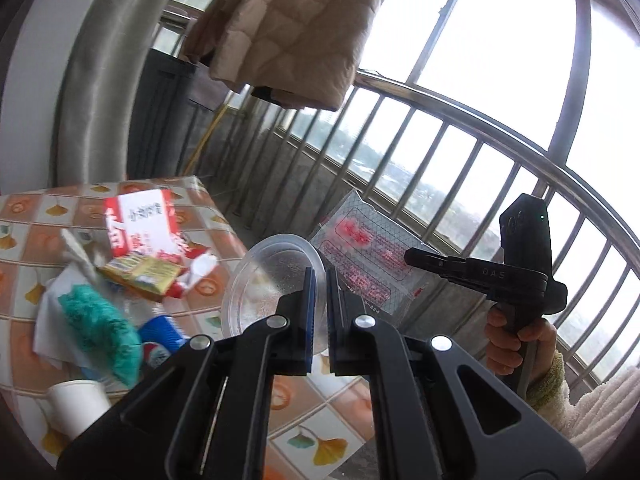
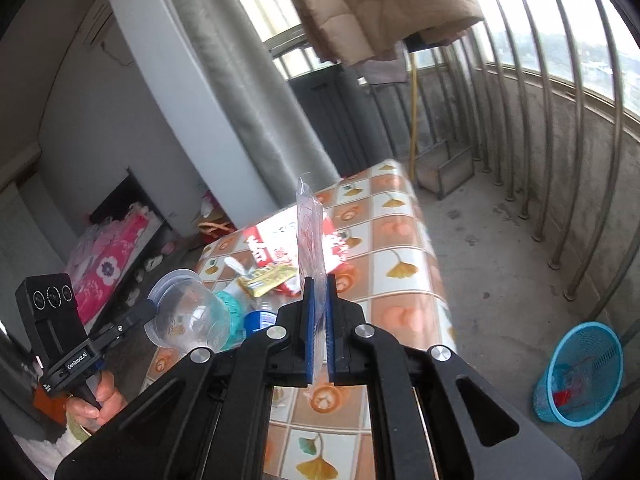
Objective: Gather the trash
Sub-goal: 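Carry both items to the blue wastebasket and open both tools over it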
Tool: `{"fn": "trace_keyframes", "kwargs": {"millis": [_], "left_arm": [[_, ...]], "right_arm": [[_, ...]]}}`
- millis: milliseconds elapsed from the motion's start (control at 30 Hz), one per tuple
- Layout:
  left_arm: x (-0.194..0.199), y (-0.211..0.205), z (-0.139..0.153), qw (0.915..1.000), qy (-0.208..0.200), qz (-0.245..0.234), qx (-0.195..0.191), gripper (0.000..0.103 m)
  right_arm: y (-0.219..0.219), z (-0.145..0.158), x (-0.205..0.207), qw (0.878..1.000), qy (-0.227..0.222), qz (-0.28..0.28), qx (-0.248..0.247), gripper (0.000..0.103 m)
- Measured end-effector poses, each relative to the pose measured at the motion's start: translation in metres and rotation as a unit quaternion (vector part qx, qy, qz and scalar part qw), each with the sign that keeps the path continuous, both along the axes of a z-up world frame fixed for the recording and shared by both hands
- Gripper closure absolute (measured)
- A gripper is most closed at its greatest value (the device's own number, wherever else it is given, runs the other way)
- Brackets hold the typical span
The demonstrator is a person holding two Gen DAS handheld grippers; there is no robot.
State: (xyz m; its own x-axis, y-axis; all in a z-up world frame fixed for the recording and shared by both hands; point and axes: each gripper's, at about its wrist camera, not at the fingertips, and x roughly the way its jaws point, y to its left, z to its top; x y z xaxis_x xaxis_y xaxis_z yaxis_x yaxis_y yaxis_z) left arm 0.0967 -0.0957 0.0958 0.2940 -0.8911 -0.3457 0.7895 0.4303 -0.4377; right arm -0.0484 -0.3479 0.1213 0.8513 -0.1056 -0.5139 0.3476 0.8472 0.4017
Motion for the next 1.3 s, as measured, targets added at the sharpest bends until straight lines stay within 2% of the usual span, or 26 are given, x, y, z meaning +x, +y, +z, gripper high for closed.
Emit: {"fn": "trace_keyframes", "kwargs": {"millis": [100, 233, 367, 500, 667, 867, 1067, 1100, 1133, 1167, 1200, 1300], "left_arm": [[-0.008, -0.059, -0.004, 0.9985, 0.016, -0.051, 0.013, 0.1], [-0.021, -0.135, -0.015, 0.9925, 0.031, -0.113, 0.034, 0.1], [-0.041, -0.214, -0.036, 0.9822, 0.05, -0.167, 0.07, 0.1], [-0.066, -0.291, -0.07, 0.9674, 0.068, -0.211, 0.122, 0.1], [-0.089, -0.368, -0.115, 0.9509, 0.082, -0.243, 0.173, 0.099], [-0.097, -0.442, -0.171, 0.9382, 0.1, -0.252, 0.216, 0.099], [-0.094, -0.497, -0.214, 0.9271, 0.114, -0.246, 0.259, 0.099], [-0.094, -0.504, -0.221, 0.9247, 0.114, -0.243, 0.27, 0.089], [-0.093, -0.511, -0.229, 0.9221, 0.113, -0.235, 0.286, 0.072], [-0.092, -0.515, -0.234, 0.9217, 0.111, -0.223, 0.297, 0.065], [-0.09, -0.519, -0.237, 0.9229, 0.11, -0.214, 0.301, 0.063], [-0.081, -0.513, -0.233, 0.927, 0.129, -0.199, 0.291, 0.062]], "right_arm": [[-0.029, -0.01, -0.038, 0.998, 0.003, -0.058, 0.01, 0.098], [-0.063, -0.03, -0.084, 0.99, 0.014, -0.14, 0.026, 0.098], [-0.1, -0.062, -0.124, 0.974, 0.032, -0.216, 0.061, 0.098], [-0.135, -0.101, -0.158, 0.953, 0.044, -0.28, 0.108, 0.098], [-0.178, -0.152, -0.196, 0.928, 0.051, -0.332, 0.159, 0.098], [-0.225, -0.208, -0.216, 0.905, 0.064, -0.367, 0.205, 0.098], [-0.271, -0.263, -0.222, 0.883, 0.068, -0.393, 0.248, 0.096], [-0.278, -0.274, -0.221, 0.88, 0.071, -0.393, 0.256, 0.093], [-0.285, -0.287, -0.22, 0.876, 0.076, -0.392, 0.27, 0.076], [-0.29, -0.3, -0.221, 0.867, 0.09, -0.401, 0.281, 0.058], [-0.293, -0.311, -0.221, 0.859, 0.103, -0.413, 0.284, 0.055], [-0.295, -0.331, -0.221, 0.855, 0.117, -0.413, 0.291, 0.054]]}}
